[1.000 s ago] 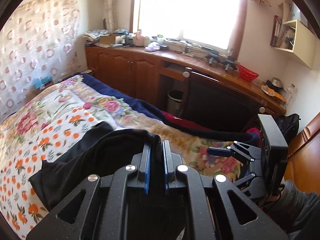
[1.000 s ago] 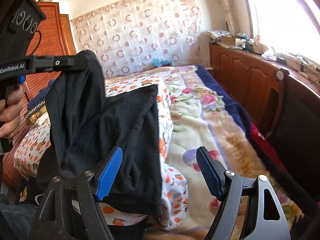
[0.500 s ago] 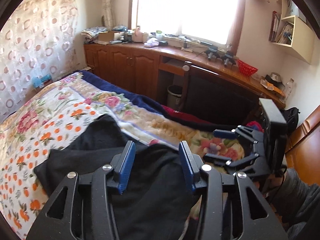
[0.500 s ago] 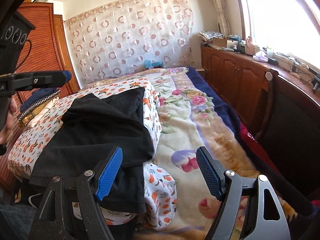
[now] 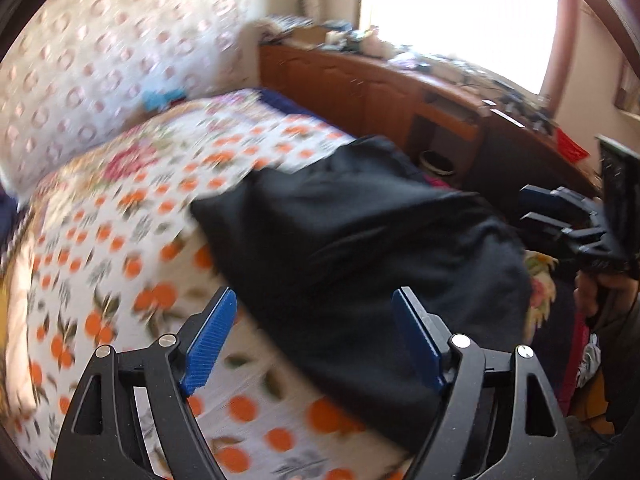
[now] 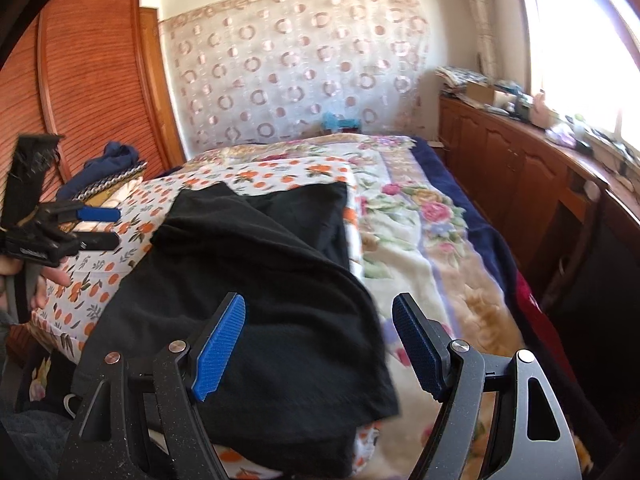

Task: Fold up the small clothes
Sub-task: 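Release the shirt with the left tool while the right tool grasps its edge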

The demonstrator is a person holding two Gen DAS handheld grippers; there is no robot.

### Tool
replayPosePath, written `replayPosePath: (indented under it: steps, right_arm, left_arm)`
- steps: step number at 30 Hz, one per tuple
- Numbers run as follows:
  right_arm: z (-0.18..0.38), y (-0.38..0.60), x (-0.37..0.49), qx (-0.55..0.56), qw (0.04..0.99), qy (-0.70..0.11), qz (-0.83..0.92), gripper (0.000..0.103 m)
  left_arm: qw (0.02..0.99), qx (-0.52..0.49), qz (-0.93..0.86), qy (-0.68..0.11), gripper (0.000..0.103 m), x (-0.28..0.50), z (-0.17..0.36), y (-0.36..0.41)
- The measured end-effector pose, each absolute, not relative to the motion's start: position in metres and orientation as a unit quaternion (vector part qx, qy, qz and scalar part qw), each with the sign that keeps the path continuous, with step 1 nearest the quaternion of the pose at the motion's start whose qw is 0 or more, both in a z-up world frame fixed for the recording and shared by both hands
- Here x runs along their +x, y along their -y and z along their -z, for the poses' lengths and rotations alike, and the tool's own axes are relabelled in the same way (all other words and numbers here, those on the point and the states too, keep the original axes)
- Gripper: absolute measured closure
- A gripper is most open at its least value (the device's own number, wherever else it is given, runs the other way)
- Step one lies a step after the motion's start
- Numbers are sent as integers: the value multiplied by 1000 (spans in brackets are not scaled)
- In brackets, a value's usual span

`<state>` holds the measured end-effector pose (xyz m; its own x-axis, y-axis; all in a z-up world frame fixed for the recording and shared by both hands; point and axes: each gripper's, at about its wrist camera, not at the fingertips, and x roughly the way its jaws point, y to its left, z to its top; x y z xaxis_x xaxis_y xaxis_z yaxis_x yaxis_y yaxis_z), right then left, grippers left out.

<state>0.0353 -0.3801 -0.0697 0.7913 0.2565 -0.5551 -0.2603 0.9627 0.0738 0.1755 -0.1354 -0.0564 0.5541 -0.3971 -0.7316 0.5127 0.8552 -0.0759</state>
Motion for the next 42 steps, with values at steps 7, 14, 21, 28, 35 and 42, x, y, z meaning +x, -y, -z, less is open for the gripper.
replayPosePath:
  steps: [7,14,21,28,35,42]
  right_arm:
    - [60,338,75,-45,935,-299,-185,25]
    - [60,290,117,-82,914,-318,-238,26]
    - [67,268,150,-109,897,-341,-259,29]
    - [67,256,166,-140,884,-356,-271,31]
    - [76,249,169,-183,869,-374,-269,56]
    - [41,269,176,-179,876,-356,-273,92]
  left_arm:
    - [879,42,222,-419,22,188,80,98]
    - [877,36,210,-431,22,188,97,87]
    - [876,35,204,-436,22,189,108,83]
    - [883,57,195,-424,22,188,111,88]
    - [884,65,191,-423,22,188,113,90]
    - [882,87,186,-425,17,188,115,97]
